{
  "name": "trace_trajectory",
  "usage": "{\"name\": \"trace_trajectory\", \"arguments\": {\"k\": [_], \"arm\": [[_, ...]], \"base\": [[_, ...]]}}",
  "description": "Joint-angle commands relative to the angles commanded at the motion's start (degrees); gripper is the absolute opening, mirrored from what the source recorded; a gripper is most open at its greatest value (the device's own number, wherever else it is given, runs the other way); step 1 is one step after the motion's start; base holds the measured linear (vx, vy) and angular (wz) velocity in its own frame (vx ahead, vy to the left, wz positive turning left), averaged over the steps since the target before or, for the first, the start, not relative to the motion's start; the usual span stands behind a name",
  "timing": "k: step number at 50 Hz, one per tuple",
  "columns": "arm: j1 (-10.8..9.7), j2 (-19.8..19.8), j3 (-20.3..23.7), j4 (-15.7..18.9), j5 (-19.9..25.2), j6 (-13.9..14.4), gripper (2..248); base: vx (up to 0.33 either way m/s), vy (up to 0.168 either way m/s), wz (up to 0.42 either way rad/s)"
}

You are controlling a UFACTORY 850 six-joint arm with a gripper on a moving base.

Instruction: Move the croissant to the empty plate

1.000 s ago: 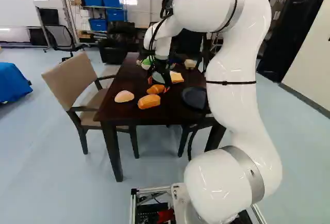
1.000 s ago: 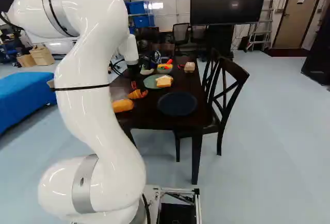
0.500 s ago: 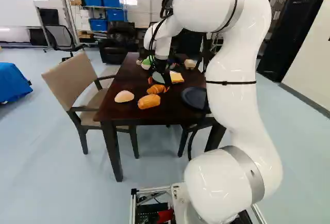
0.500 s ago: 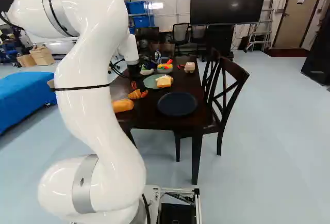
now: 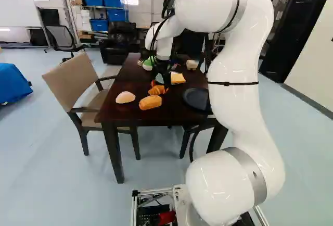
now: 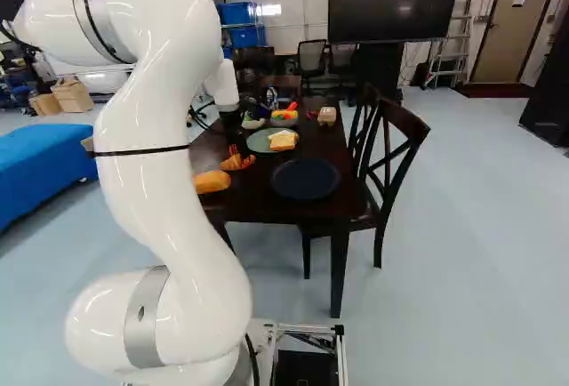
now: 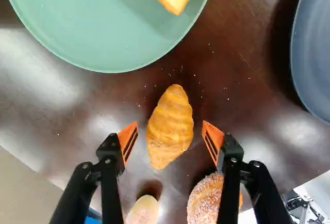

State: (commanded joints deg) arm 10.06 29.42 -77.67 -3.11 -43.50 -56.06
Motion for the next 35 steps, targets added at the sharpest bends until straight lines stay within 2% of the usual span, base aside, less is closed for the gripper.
{"name": "trace_trajectory", "arguments": {"k": [3, 4, 8, 9, 35], "arm": [[0.00, 0.00, 0.00, 0.00, 0.00, 0.00, 182], [0.00, 0.00, 0.00, 0.00, 0.00, 0.00, 170], [0.00, 0.00, 0.00, 0.00, 0.00, 0.00, 170], [0.00, 0.00, 0.00, 0.00, 0.00, 0.00, 157], [0.00, 0.00, 0.00, 0.00, 0.00, 0.00, 154]], "base": [[0.000, 0.000, 0.000], [0.000, 0.000, 0.000], [0.000, 0.000, 0.000], [0.000, 0.000, 0.000], [0.000, 0.000, 0.000]]}}
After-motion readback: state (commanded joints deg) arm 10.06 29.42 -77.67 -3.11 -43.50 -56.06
